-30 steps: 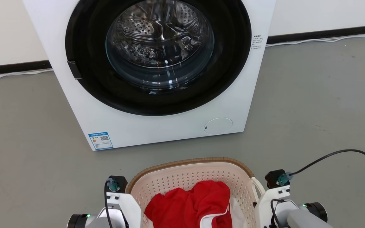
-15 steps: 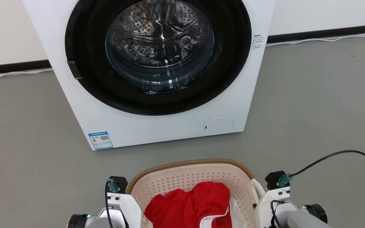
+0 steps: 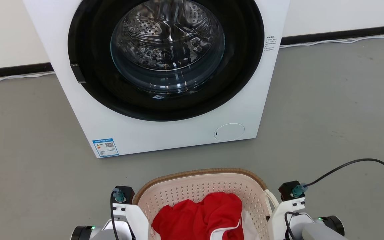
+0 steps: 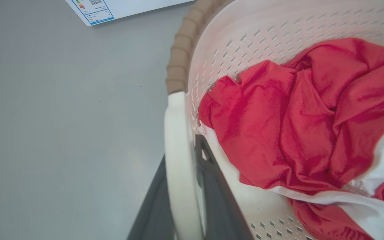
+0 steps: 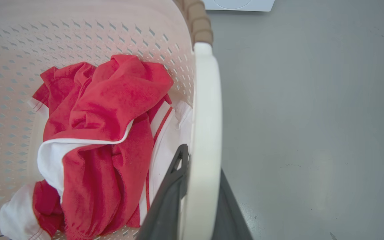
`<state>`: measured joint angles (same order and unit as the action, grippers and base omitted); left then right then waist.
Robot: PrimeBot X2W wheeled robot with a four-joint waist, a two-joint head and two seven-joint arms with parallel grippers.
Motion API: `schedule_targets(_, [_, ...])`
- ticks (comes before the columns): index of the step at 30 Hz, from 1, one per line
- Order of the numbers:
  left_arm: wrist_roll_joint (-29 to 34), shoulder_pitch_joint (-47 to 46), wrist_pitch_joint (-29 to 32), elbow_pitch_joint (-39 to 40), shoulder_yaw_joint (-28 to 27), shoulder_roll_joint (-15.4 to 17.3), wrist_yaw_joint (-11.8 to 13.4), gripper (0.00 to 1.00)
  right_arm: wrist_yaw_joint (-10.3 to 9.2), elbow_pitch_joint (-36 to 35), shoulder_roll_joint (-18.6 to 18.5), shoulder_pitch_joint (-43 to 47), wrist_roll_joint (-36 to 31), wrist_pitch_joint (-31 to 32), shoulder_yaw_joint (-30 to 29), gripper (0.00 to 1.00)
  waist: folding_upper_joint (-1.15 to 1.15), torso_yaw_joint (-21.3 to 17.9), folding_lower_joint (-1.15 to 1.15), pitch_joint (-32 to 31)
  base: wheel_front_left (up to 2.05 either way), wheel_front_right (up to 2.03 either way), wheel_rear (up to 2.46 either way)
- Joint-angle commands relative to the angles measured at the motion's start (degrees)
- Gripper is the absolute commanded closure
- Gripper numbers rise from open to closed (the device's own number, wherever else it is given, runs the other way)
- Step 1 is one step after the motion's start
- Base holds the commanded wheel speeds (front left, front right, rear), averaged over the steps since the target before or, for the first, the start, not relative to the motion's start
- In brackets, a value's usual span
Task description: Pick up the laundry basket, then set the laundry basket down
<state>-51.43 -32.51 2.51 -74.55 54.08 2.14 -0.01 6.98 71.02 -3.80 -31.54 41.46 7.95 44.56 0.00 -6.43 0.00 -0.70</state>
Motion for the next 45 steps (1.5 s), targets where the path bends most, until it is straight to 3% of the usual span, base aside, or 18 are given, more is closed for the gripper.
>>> schedule_targets(1, [-0.1,-2.6,-0.9,0.8,-0.6,0.7,-0.3,1.0,0.51,-1.0,0.9,-0.9,0.2,-0.8,1.1,1.0,0.0,0.0,0.0,0.0,0.0,0.0,0.0])
schedule_targets(23, [-0.8,-4.1,-1.5,0.7,0.4,0.7,0.4,1.0,0.51,-1.2,0.9,-2.8,2.2,-3.2,2.9,1.0,0.0,0.6,0.0,2.6,0.0,0.0,0.0])
schedule_targets(35, [-0.1,-8.8,-3.8,0.7,0.7,1.1,2.0,1.0,0.51,-0.1,0.9,-6.6,2.2,-9.1,2.5,1.0,0.0,1.9,0.0,10.7,0.0,0.0,0.0])
schedule_targets(45, [0.4,-15.4,-7.6,0.6,0.4,1.3,3.6,1.0,0.51,1.2,0.9,-12.9,1.7,-15.9,1.1,1.0,0.0,3.4,0.0,22.0,0.0,0.0,0.0])
